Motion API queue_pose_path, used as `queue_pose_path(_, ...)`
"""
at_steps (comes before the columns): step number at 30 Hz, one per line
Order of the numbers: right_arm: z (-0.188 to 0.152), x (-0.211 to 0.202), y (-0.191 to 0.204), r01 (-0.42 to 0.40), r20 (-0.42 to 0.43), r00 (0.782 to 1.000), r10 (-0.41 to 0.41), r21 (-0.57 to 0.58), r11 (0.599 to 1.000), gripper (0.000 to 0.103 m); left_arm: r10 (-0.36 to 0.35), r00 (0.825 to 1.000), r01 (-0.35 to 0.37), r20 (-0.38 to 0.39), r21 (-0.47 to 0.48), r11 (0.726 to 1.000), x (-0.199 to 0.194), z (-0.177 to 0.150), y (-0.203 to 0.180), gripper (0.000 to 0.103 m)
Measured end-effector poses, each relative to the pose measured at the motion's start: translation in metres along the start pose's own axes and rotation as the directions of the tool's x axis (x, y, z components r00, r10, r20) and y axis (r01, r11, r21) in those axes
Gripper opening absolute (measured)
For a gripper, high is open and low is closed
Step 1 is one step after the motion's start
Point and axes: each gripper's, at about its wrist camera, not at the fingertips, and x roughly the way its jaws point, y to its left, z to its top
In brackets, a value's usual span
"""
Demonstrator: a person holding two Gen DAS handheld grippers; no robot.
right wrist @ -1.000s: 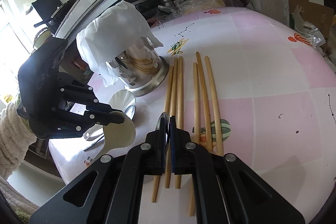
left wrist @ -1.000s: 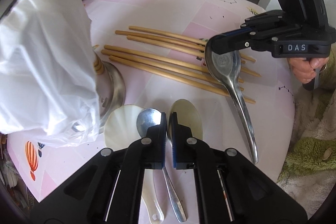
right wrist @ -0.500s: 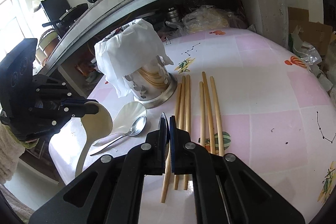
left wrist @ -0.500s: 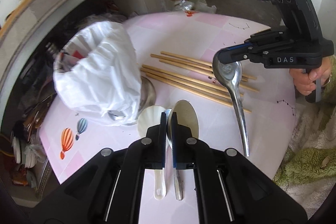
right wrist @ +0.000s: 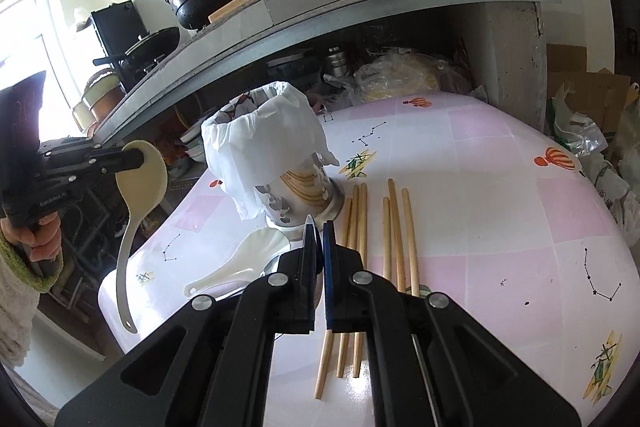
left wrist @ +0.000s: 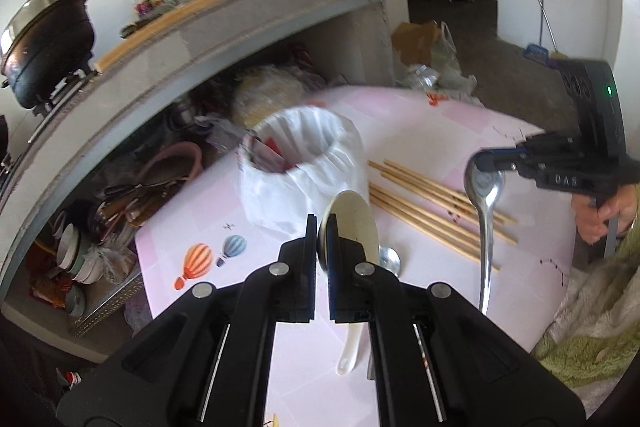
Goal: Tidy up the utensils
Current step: 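Raise the white spoon over the bagged holder and open the left gripper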
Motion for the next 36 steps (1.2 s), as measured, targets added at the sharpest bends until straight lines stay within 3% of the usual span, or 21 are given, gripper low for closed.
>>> queue_pose_path(8, 0.009, -0.005, 0.002, -0.007, 0.027, 1.0, 0.007, -0.008, 1.0, 0.004, 0.105, 0.988, -0.095, 0.116, -0.089, 0.992, -0.029, 0.036, 0.032, 0.004)
queue_pose_path(17, 0.014, -0.005, 0.001, -0.013, 0.026, 1.0, 0.014, -0.008, 1.0, 0.004, 0.246, 0.944, -0.191, 0.221, -0.245, 0.951, -0.038, 0.099, 0.068, 0.004)
queue_pose_path(21, 0.015, -0.002, -0.003, -0.011, 0.022, 1.0, 0.011, 0.001, 1.0, 0.004, 0.328, 0.913, -0.265, 0.242, -0.258, 0.929, -0.022, 0.125, 0.073, 0.004)
queue_pose_path(24, 0.014, 0.002, -0.007, -0.006, 0.011, 1.0, 0.006, 0.01, 1.0, 0.003, 0.342, 0.911, -0.282, 0.231, -0.256, 0.925, -0.003, 0.134, 0.076, 0.004)
queue_pose_path(27, 0.014, 0.005, -0.01, -0.001, 0.003, 1.0, 0.001, 0.019, 1.0, 0.004, 0.416, 0.881, -0.375, 0.224, -0.205, 0.904, 0.022, 0.135, 0.068, 0.004)
queue_pose_path(32, 0.014, 0.009, -0.014, 0.006, -0.006, 1.0, -0.006, 0.028, 1.0, 0.004, 0.458, 0.867, -0.431, 0.198, -0.164, 0.887, 0.062, 0.123, 0.061, 0.004)
queue_pose_path(36, 0.014, 0.012, -0.016, 0.008, -0.013, 1.0, -0.008, 0.032, 0.999, 0.004, 0.466, 0.867, -0.443, 0.176, -0.157, 0.883, 0.088, 0.111, 0.062, 0.004)
